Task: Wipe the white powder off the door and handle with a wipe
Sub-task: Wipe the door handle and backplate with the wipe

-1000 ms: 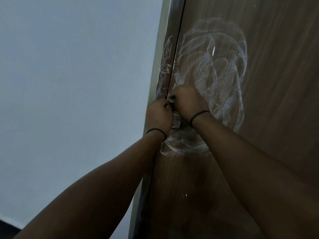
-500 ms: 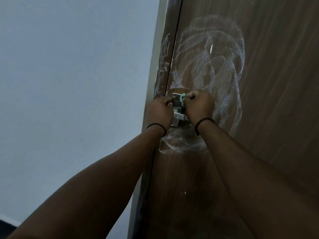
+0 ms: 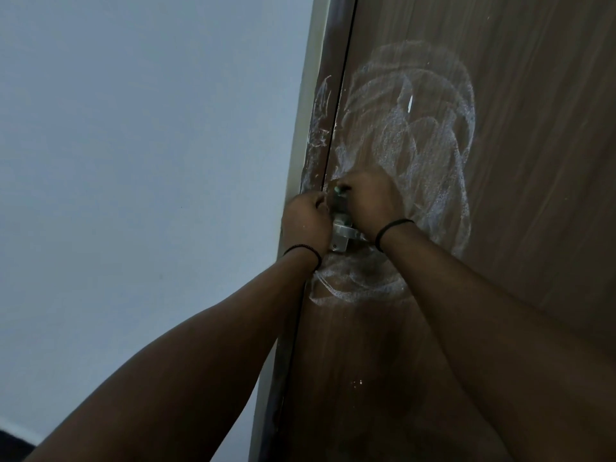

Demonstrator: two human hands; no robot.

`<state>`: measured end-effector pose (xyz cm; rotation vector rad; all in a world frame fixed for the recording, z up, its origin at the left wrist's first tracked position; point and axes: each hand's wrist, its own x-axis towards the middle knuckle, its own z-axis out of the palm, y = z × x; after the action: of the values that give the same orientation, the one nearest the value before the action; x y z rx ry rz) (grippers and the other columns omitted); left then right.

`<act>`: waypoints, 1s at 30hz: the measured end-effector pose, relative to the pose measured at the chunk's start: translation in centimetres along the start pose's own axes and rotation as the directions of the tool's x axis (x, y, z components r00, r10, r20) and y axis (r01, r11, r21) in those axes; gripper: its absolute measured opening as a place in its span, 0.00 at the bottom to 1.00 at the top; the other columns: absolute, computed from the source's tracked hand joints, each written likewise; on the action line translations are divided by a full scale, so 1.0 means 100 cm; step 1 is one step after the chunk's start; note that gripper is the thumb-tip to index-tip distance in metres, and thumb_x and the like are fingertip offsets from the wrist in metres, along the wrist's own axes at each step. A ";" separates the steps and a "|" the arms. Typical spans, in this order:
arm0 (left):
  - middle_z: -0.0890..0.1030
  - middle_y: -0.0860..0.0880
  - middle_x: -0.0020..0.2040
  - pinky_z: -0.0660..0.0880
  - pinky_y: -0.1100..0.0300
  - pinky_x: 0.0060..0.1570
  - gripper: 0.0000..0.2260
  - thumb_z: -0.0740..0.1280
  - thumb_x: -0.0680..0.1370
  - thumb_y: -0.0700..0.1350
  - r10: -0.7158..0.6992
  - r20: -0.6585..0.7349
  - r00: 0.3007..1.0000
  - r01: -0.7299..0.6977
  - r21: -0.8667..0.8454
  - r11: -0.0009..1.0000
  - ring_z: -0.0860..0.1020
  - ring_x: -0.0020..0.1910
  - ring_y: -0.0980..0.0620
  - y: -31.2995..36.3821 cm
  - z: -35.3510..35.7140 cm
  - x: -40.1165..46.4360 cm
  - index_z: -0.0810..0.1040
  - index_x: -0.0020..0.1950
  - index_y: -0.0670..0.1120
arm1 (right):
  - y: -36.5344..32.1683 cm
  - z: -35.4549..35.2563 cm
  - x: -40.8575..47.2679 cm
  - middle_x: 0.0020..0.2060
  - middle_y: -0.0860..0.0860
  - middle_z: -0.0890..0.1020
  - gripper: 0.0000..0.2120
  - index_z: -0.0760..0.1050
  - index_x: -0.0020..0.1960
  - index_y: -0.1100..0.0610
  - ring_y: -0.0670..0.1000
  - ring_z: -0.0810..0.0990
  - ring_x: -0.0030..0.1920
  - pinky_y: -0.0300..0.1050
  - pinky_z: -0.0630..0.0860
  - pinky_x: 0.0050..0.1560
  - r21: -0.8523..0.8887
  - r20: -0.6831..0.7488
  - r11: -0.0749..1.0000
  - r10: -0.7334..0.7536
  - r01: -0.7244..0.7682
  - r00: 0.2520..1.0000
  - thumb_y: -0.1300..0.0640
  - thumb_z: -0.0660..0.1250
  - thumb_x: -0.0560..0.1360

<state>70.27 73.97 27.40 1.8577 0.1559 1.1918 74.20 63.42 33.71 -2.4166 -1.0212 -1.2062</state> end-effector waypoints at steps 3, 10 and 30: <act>0.82 0.49 0.43 0.72 0.60 0.39 0.12 0.60 0.77 0.40 0.007 -0.040 0.999 -0.007 0.002 1.000 0.78 0.40 0.52 0.001 0.000 0.000 0.83 0.48 0.49 | -0.011 -0.002 0.016 0.45 0.53 0.80 0.07 0.83 0.47 0.56 0.53 0.76 0.50 0.47 0.76 0.50 -0.125 0.205 0.960 -0.222 0.251 0.953 0.63 0.67 0.75; 0.83 0.48 0.47 0.73 0.60 0.43 0.11 0.63 0.78 0.41 0.087 -0.043 0.995 -0.088 -0.007 0.996 0.78 0.43 0.51 0.000 -0.003 0.006 0.84 0.54 0.49 | 0.004 -0.013 0.025 0.47 0.53 0.80 0.07 0.80 0.48 0.55 0.53 0.78 0.46 0.43 0.73 0.45 0.075 0.127 0.996 -0.067 0.058 0.990 0.62 0.72 0.71; 0.84 0.46 0.39 0.78 0.57 0.41 0.06 0.69 0.74 0.40 -0.154 0.002 0.988 0.154 -0.065 0.986 0.81 0.40 0.48 -0.003 -0.001 -0.009 0.86 0.42 0.44 | -0.025 -0.014 0.028 0.49 0.50 0.81 0.07 0.84 0.49 0.46 0.55 0.71 0.60 0.57 0.61 0.64 -0.378 0.366 0.869 -0.178 0.320 0.914 0.52 0.68 0.74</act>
<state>69.79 73.77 26.58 1.7540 0.2550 1.0811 72.80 65.93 36.55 -2.9767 -1.3180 -1.2560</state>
